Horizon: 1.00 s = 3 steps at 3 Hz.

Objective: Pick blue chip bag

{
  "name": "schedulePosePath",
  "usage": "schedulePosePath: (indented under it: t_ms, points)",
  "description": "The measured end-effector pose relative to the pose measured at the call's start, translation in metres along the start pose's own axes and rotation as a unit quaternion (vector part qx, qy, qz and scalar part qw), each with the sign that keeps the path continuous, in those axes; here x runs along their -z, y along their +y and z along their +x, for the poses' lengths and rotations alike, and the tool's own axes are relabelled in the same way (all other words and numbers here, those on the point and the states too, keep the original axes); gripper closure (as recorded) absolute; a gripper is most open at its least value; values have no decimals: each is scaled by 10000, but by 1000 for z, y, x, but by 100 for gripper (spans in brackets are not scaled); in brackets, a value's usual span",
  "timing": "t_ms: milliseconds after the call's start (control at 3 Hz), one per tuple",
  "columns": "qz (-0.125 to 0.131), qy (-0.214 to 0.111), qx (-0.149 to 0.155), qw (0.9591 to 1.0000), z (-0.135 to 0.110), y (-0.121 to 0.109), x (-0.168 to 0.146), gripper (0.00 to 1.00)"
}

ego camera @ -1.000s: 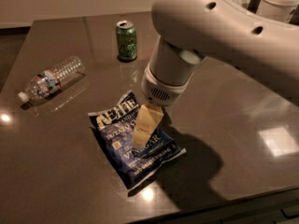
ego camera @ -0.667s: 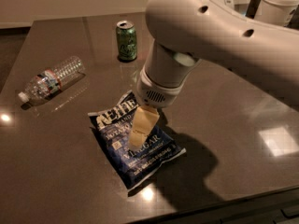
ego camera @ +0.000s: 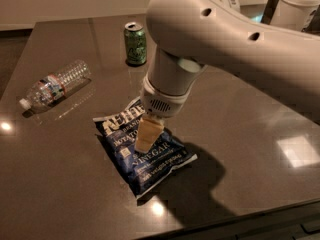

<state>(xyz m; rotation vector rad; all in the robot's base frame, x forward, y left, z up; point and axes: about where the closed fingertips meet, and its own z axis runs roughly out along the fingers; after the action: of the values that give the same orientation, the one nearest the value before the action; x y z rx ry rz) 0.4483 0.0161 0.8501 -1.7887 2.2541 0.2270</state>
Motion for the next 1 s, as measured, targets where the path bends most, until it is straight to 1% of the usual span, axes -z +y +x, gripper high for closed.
schedulePosePath:
  t_ms: [667,1000]
  points:
    - [-69,-66,200,9998,-5,7,8,88]
    - [-88,-235,332,9991,-11,9,26,100]
